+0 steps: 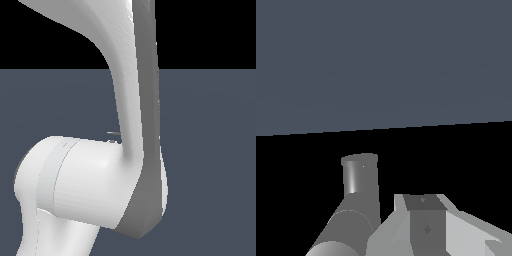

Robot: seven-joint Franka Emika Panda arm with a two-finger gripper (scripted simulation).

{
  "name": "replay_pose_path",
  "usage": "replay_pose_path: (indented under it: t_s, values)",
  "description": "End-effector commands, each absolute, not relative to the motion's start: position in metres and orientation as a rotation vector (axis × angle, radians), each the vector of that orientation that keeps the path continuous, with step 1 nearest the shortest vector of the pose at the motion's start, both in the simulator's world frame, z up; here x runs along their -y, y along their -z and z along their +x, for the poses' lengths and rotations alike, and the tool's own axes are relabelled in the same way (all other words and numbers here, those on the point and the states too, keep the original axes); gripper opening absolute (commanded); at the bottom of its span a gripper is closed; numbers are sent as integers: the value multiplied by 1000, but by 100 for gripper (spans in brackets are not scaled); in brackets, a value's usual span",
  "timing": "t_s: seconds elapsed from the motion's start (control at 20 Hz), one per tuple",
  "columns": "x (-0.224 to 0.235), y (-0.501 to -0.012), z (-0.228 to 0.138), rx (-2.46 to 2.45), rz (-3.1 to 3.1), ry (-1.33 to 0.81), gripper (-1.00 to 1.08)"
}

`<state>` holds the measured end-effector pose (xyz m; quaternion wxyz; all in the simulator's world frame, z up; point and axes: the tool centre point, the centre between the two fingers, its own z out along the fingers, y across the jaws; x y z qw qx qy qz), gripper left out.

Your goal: Turn on the faucet by rotating a designated handle.

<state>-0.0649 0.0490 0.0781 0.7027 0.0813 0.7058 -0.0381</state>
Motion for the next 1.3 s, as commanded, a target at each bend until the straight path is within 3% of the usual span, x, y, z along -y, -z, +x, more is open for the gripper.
replay_pose_path:
  t_s: [0.0, 0.7, 1.25]
  values:
    - [-46, -75, -62, -1570, 146, 86, -100]
    - [-42, -70, -56, -1569, 92, 88, -100]
    - [-54, -106, -54, -1569, 92, 88, -100]
